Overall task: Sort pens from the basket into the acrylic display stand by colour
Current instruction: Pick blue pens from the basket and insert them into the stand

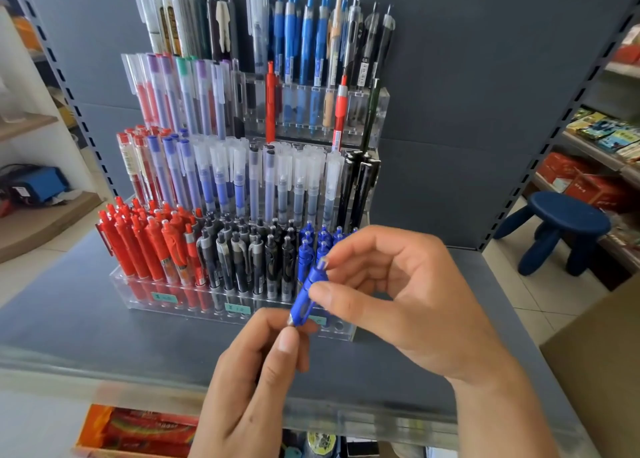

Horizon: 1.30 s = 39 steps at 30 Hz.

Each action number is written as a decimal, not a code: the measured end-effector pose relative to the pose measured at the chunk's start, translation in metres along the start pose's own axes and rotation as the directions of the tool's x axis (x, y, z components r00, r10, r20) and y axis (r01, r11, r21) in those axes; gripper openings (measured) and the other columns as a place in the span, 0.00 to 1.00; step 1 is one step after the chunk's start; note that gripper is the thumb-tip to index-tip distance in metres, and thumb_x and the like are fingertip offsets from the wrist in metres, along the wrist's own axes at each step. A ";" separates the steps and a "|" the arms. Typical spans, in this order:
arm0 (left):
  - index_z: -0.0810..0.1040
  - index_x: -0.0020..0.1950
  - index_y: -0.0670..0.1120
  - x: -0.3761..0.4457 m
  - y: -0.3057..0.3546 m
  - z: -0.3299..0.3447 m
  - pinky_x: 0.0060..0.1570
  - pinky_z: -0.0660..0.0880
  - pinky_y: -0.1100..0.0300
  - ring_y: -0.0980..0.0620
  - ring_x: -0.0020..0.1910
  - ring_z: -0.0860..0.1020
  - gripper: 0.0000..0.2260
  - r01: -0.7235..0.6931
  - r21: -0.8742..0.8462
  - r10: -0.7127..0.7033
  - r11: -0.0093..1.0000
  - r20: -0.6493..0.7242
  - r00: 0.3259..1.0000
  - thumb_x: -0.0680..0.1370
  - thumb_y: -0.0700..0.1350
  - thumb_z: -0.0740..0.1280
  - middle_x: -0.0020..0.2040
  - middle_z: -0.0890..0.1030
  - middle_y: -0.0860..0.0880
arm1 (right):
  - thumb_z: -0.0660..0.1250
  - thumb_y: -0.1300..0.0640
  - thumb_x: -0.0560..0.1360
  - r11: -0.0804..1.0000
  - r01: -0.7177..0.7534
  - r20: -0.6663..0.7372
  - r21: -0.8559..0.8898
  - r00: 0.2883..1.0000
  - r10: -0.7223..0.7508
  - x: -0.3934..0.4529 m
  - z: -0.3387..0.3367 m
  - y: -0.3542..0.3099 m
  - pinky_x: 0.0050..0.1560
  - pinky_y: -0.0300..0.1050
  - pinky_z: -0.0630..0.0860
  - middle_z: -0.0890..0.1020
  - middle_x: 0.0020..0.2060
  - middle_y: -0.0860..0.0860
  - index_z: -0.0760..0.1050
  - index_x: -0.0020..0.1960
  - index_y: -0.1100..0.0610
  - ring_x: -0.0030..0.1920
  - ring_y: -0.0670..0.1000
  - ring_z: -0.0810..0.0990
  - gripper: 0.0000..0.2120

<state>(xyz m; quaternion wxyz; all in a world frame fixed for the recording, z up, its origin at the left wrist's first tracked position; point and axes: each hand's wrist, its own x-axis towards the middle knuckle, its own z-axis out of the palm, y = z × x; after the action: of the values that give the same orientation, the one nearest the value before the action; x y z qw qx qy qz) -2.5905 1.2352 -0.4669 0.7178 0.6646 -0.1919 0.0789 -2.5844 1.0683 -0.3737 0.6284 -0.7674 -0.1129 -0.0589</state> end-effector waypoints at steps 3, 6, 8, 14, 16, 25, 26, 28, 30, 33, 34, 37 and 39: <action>0.81 0.50 0.49 0.001 0.001 0.002 0.31 0.64 0.64 0.51 0.30 0.66 0.15 -0.004 -0.017 0.003 1.000 -0.022 1.000 0.78 0.57 0.61 0.33 0.73 0.51 | 0.80 0.61 0.70 0.999 -0.040 0.070 -0.020 0.997 0.041 0.001 0.001 0.000 0.40 0.44 0.80 0.88 0.39 0.51 0.80 0.48 0.48 0.37 0.50 0.85 0.13; 0.82 0.52 0.50 0.002 0.001 0.003 0.31 0.65 0.66 0.54 0.30 0.66 0.14 -0.003 -0.014 0.003 1.000 -0.011 1.000 0.78 0.57 0.61 0.33 0.74 0.51 | 0.78 0.62 0.72 0.999 -0.045 0.055 -0.026 0.997 0.046 0.002 0.002 0.001 0.41 0.42 0.79 0.88 0.40 0.51 0.79 0.49 0.48 0.38 0.51 0.86 0.13; 0.82 0.54 0.50 0.002 -0.001 0.002 0.32 0.68 0.66 0.54 0.30 0.70 0.14 -0.005 -0.005 0.005 1.000 0.009 1.000 0.78 0.56 0.62 0.34 0.77 0.51 | 0.78 0.63 0.73 0.999 -0.037 0.049 -0.024 0.998 0.038 0.002 0.002 0.003 0.42 0.43 0.80 0.88 0.40 0.51 0.80 0.50 0.48 0.39 0.53 0.87 0.13; 0.80 0.61 0.56 0.001 -0.003 0.002 0.44 0.79 0.58 0.50 0.47 0.84 0.15 0.024 0.058 -0.026 0.998 0.033 0.999 0.77 0.57 0.63 0.53 0.85 0.48 | 0.78 0.65 0.71 0.998 0.056 -0.095 -0.008 0.994 -0.056 0.001 -0.010 0.003 0.41 0.43 0.82 0.88 0.39 0.52 0.83 0.49 0.50 0.38 0.52 0.87 0.12; 0.79 0.61 0.58 0.001 -0.004 0.002 0.49 0.79 0.58 0.51 0.54 0.83 0.15 0.035 0.083 -0.036 0.996 0.001 0.999 0.77 0.58 0.63 0.57 0.84 0.50 | 0.79 0.63 0.70 0.995 0.095 -0.159 0.020 0.983 -0.091 -0.001 -0.016 0.003 0.39 0.41 0.80 0.87 0.39 0.54 0.84 0.49 0.51 0.38 0.54 0.86 0.12; 0.84 0.48 0.55 0.002 -0.006 -0.002 0.45 0.76 0.67 0.55 0.43 0.83 0.12 0.069 0.098 -0.057 0.993 -0.121 0.991 0.74 0.59 0.65 0.42 0.86 0.48 | 0.76 0.63 0.70 0.977 0.209 -0.390 -0.047 0.896 -0.210 -0.004 -0.031 0.010 0.36 0.42 0.77 0.86 0.37 0.54 0.82 0.50 0.52 0.37 0.55 0.85 0.11; 0.84 0.47 0.55 0.002 -0.007 -0.001 0.44 0.76 0.68 0.55 0.42 0.83 0.12 0.076 0.102 -0.063 0.992 -0.124 0.990 0.73 0.59 0.65 0.42 0.86 0.48 | 0.75 0.64 0.71 0.976 0.210 -0.403 -0.064 0.889 -0.218 -0.003 -0.031 0.011 0.36 0.43 0.77 0.86 0.37 0.53 0.81 0.51 0.53 0.37 0.54 0.84 0.11; 0.84 0.47 0.54 0.002 -0.009 -0.001 0.45 0.76 0.66 0.55 0.42 0.83 0.13 0.087 0.112 -0.073 0.990 -0.122 0.990 0.73 0.59 0.65 0.41 0.85 0.48 | 0.75 0.66 0.73 0.974 0.209 -0.416 -0.084 0.881 -0.225 -0.002 -0.032 0.014 0.37 0.44 0.77 0.86 0.38 0.53 0.81 0.51 0.53 0.39 0.54 0.85 0.12; 0.84 0.47 0.54 0.002 -0.009 -0.002 0.45 0.76 0.65 0.54 0.42 0.82 0.12 0.087 0.114 -0.074 0.990 -0.109 0.991 0.74 0.59 0.65 0.41 0.85 0.48 | 0.74 0.67 0.73 0.974 0.209 -0.421 -0.088 0.878 -0.227 -0.001 -0.032 0.017 0.37 0.43 0.77 0.86 0.39 0.53 0.81 0.52 0.53 0.41 0.55 0.85 0.12; 0.83 0.47 0.54 0.001 -0.009 -0.002 0.44 0.75 0.66 0.54 0.41 0.82 0.12 0.084 0.114 -0.074 0.990 -0.092 0.993 0.75 0.58 0.65 0.40 0.85 0.47 | 0.75 0.66 0.74 0.976 0.194 -0.421 -0.100 0.881 -0.218 0.001 -0.031 0.020 0.38 0.44 0.78 0.87 0.39 0.52 0.81 0.52 0.52 0.41 0.54 0.85 0.12; 0.83 0.47 0.54 0.001 -0.009 -0.002 0.44 0.75 0.66 0.54 0.41 0.82 0.12 0.086 0.115 -0.076 0.990 -0.091 0.993 0.75 0.58 0.65 0.40 0.85 0.48 | 0.75 0.66 0.74 0.976 0.188 -0.419 -0.109 0.882 -0.217 0.001 -0.031 0.021 0.38 0.45 0.78 0.87 0.39 0.52 0.81 0.52 0.51 0.40 0.53 0.85 0.12; 0.84 0.47 0.53 0.001 -0.009 -0.001 0.44 0.75 0.68 0.55 0.41 0.82 0.12 0.083 0.116 -0.071 0.990 -0.102 0.992 0.75 0.58 0.65 0.40 0.85 0.47 | 0.76 0.64 0.74 0.974 0.185 -0.409 -0.134 0.884 -0.225 0.002 -0.031 0.024 0.37 0.47 0.79 0.87 0.39 0.51 0.82 0.51 0.48 0.40 0.54 0.85 0.13; 0.84 0.46 0.53 0.001 -0.008 -0.001 0.44 0.75 0.68 0.55 0.41 0.82 0.12 0.080 0.112 -0.067 0.990 -0.113 0.991 0.75 0.57 0.65 0.40 0.84 0.48 | 0.76 0.63 0.73 0.974 0.180 -0.405 -0.138 0.887 -0.221 0.003 -0.031 0.025 0.37 0.47 0.80 0.87 0.40 0.51 0.82 0.51 0.47 0.41 0.54 0.85 0.13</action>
<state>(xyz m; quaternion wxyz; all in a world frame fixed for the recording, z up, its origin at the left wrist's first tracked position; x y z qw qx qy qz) -2.5863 1.2348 -0.4740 0.6896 0.7067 -0.1229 0.0994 -2.5742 1.0336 -0.3905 0.5907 -0.7506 -0.0516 -0.2916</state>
